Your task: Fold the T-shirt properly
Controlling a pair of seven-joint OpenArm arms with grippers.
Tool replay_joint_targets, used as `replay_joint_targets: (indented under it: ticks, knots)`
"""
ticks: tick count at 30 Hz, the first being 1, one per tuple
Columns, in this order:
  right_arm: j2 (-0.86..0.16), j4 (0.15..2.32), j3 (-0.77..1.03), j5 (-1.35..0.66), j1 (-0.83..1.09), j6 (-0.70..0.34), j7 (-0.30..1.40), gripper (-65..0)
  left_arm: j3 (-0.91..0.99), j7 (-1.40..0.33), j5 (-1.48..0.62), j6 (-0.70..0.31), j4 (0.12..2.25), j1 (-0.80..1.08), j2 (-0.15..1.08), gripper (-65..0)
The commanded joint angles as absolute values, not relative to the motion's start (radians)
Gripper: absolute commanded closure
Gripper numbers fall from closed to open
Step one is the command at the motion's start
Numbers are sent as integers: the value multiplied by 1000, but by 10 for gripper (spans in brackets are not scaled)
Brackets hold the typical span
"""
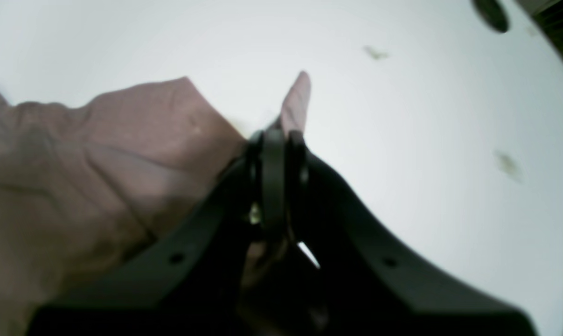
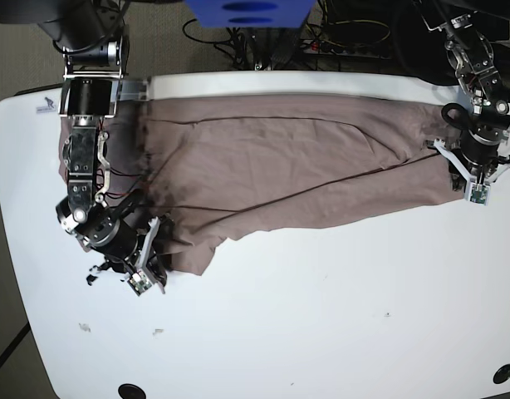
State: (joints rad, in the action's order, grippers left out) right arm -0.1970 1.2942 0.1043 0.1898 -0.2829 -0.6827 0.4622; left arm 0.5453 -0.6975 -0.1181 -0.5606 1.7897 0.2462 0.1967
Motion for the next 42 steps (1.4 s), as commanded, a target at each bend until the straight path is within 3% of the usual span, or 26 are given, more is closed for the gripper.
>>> replay_joint_targets:
  ticks: [1, 7, 15, 19, 27, 31, 37, 39, 42]
  knots:
    - [-200, 1212, 99, 190, -345, -676, 420, -50, 553, -681, -125, -554, 1811, 247, 211, -100]
    - [-196, 1102, 75, 196, -380, -677, 344, -118, 558, -682, -124, -553, 1812, 257, 209, -101]
    - [-204, 1243, 89, 166, -278, -671, 374, -38, 549, -679, -129, -552, 1805, 244, 206, -96]
    - [-205, 1450, 87, 81, -196, -660, 492, -23, 549, -679, -129, -551, 1797, 241, 207, -80]
    - [-201, 1612, 86, 69, -145, -659, 628, -27, 553, -674, -128, -550, 1794, 234, 203, -79]
    - [-205, 1640, 96, 129, -152, -696, 616, -25, 559, -644, -132, -547, 1789, 228, 212, -127]
    - [-201, 1592, 127, 200, -203, -698, 588, -23, 558, -630, -133, -547, 1787, 222, 216, -256]
    - [-189, 1489, 167, 244, -286, -698, 569, -51, 560, -647, -131, -548, 1783, 217, 214, -301]
    - [-181, 1419, 187, 261, -345, -698, 551, -95, 561, -660, -134, -550, 1783, 212, 213, -246]
